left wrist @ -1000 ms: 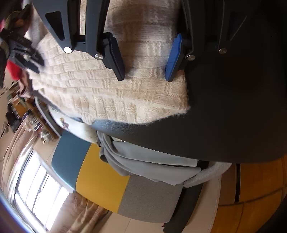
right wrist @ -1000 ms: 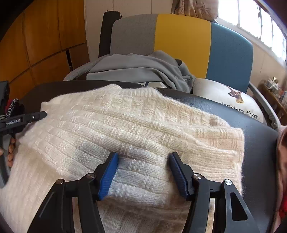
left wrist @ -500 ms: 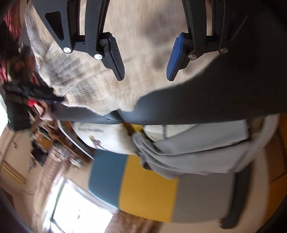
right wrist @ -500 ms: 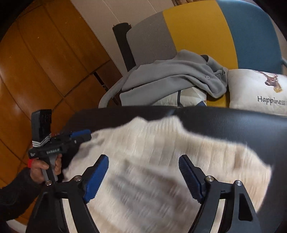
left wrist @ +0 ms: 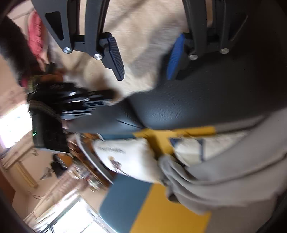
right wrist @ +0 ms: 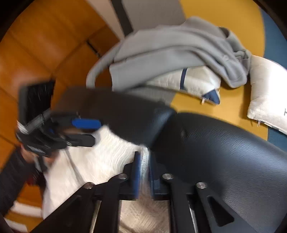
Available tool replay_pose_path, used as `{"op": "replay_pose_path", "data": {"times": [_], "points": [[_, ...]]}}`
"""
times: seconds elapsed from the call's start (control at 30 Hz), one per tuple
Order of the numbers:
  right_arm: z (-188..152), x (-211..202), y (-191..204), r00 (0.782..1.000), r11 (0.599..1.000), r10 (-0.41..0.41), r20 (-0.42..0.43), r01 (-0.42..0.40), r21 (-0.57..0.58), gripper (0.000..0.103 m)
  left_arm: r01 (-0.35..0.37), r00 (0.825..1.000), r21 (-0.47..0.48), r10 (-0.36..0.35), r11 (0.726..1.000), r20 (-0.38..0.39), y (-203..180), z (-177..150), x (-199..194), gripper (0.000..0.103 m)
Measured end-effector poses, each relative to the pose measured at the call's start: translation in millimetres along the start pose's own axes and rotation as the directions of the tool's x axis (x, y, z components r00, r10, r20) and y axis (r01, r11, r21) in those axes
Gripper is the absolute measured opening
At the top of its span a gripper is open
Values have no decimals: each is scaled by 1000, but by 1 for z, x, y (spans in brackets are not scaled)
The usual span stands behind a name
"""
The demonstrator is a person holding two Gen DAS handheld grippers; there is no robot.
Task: Fold clothes
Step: 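Grasp the sweater hem with the right gripper while the left gripper grasps the hem too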
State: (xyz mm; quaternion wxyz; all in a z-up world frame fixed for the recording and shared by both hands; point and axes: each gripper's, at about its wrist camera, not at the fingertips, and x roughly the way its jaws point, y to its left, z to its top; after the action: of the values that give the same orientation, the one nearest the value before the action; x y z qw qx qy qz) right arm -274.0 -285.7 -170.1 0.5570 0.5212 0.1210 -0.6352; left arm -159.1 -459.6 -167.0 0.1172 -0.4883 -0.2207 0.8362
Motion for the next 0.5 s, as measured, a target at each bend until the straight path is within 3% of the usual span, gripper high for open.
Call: {"op": "replay_pose_path", "data": {"times": [0.03,0.07,0.1,0.2,0.37,0.5], "points": [[-1,-1,1,1000,1000,7,8,-7,7,9,-6,1000,8,6,1000,-10,-3,0,2,32],[-2,-3,2,1000,1000,4,24,-4,14,9,-22,1000,13,22,1000,-11,-5,0,1,12],[-3,-6,2,999,1000,-3,40,2,19,9,-41,999,10,41,999,5,-6,-1,-3,7],[-6,-26,7,993,999,-13,114,9,34,9,-39,995,7,38,999,94,-14,-7,-24,7],[-28,-63,40,979,999,15,204,-9,-31,9,-26,976,96,5,995,216,-53,-41,-66,7],[-67,-74,62,972,998,21,232,-7,-59,8,-50,973,142,16,989,228,-77,-80,-72,7]]}}
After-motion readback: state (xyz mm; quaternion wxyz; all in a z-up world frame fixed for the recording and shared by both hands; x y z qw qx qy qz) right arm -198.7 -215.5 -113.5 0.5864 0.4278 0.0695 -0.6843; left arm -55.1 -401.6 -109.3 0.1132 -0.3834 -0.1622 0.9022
